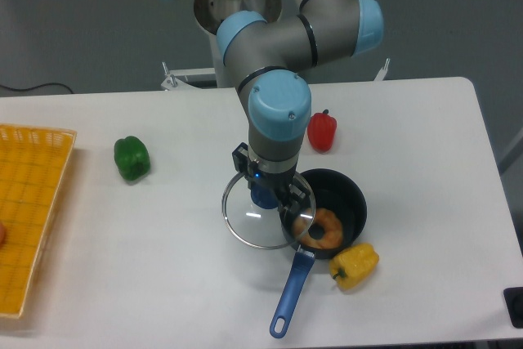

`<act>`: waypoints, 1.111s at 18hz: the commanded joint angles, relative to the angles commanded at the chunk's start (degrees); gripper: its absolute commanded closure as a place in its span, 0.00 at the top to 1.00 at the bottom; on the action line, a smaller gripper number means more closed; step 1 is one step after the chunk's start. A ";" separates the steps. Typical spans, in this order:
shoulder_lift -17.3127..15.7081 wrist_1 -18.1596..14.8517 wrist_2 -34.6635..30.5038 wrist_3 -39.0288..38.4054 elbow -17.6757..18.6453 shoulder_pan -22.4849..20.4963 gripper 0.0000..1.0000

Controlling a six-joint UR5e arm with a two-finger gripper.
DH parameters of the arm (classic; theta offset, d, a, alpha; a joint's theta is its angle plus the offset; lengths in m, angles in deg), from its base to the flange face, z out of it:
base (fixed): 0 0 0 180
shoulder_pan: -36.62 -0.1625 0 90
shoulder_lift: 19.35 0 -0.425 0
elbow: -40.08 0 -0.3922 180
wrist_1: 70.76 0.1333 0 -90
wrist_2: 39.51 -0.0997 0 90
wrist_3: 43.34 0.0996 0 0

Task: Close the pot lid
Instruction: 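Carry the held glass lid over the black saucepan and lower it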

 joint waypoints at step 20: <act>0.17 0.26 -1.93 7.82 1.58 -5.01 0.51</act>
